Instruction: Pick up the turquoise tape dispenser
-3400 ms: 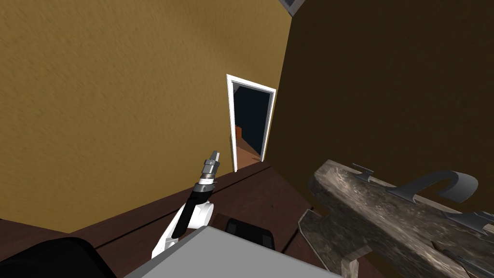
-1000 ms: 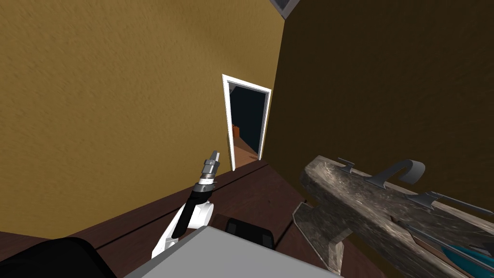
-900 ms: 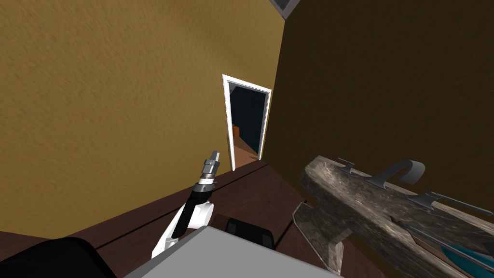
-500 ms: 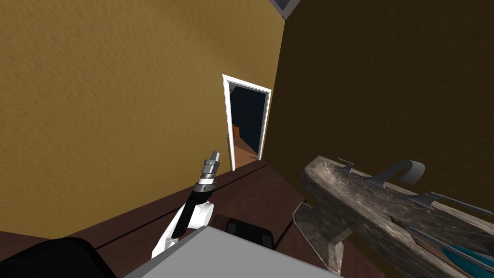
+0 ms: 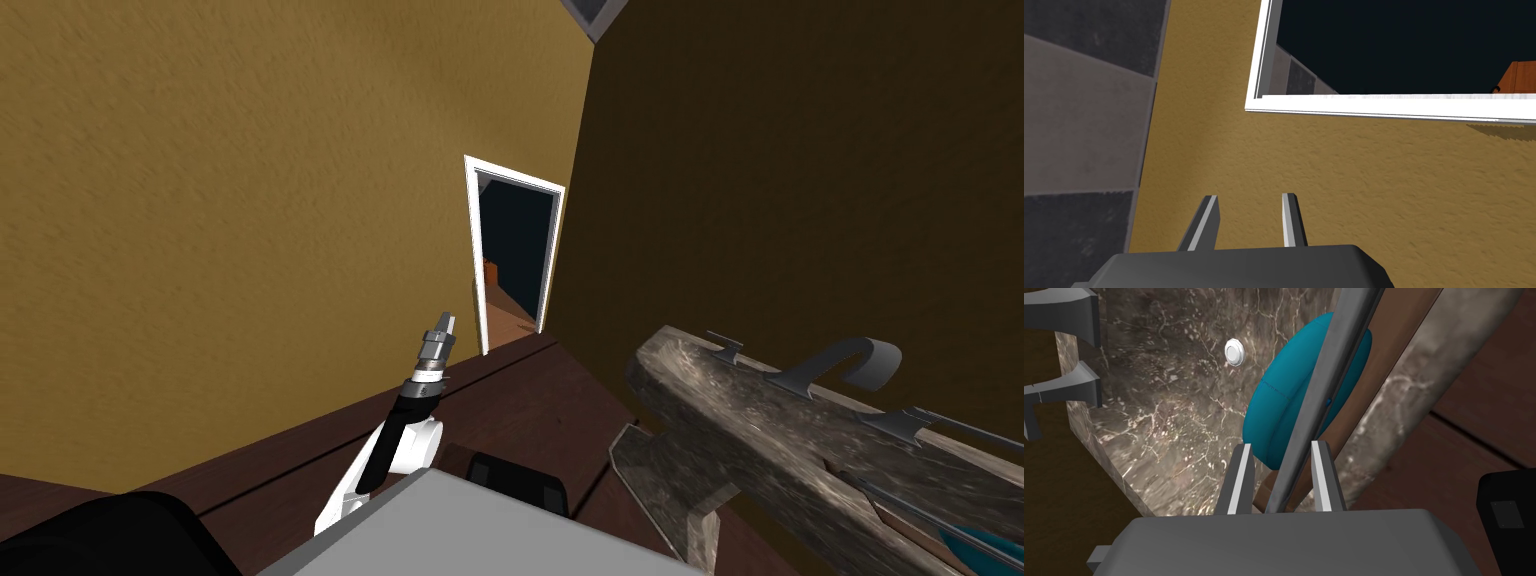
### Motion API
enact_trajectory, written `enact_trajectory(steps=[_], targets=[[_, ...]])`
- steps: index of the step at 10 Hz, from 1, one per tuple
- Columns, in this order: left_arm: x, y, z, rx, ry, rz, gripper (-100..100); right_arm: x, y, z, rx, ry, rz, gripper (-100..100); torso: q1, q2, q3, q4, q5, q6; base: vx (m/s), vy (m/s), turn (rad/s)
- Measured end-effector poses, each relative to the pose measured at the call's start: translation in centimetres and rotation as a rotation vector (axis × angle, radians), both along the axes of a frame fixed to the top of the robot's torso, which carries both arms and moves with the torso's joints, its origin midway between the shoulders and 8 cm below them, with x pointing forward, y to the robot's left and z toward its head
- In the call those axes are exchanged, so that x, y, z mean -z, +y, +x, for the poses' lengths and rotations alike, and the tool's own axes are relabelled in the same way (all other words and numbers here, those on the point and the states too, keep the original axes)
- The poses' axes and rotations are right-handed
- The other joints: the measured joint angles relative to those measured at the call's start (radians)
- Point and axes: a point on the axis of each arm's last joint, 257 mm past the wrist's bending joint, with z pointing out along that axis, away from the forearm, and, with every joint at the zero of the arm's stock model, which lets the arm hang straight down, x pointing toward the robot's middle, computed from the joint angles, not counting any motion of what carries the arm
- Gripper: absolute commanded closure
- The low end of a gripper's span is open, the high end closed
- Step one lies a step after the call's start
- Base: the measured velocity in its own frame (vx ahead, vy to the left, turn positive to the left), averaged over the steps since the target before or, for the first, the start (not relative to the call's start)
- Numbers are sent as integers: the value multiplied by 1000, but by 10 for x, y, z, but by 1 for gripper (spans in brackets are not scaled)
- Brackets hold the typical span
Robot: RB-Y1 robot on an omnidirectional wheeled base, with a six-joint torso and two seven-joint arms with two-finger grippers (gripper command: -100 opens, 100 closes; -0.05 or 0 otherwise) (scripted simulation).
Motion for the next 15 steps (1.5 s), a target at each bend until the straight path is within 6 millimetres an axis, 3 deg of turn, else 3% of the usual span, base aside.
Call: enact_trajectory(steps=[15], targets=[[0,0,0,0,0,0,0,-15,-19,-53,27,2,-4,100,1,0,0,0,1,0,16,12,15]])
